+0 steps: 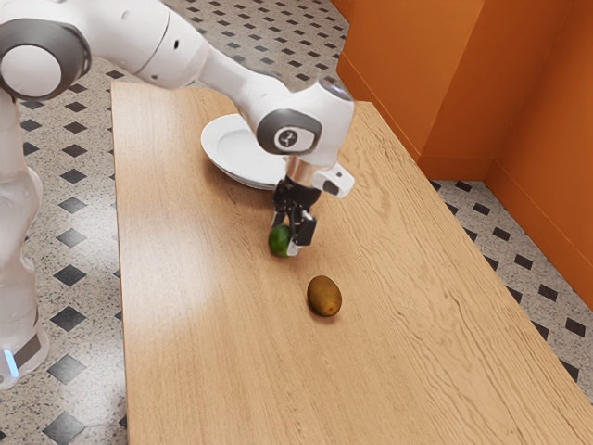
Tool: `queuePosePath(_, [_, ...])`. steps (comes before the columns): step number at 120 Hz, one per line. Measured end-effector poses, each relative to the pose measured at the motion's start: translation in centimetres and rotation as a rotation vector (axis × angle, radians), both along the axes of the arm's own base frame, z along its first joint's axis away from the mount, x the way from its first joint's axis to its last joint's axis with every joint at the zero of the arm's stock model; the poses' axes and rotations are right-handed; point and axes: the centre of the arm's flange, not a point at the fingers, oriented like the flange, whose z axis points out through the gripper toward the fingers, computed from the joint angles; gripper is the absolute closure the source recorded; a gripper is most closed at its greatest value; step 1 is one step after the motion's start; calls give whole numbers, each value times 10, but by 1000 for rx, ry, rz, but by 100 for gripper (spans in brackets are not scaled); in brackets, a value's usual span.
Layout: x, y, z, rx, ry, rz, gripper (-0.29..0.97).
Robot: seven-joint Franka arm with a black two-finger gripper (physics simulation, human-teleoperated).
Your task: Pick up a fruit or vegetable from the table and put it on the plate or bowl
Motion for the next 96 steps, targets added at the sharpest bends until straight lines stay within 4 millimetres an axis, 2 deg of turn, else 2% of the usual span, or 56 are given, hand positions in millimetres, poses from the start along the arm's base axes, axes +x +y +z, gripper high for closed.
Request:
queuePosePath(12, [0,1,-3,1,-3,2,3])
queuePosePath(34, [1,2,-3,2,-10,7,27])
queuePosePath(53, [3,5,2,9,-23,12,35])
queuePosePath(59, [7,6,15,11,-49,13,36])
queuePosePath(66, [15,7,39,14,-96,14,37])
queuePosePath(82, [36,11,119,42,-220,4,36])
queuePosePath(96, [40,20,154,59,-263,3,36])
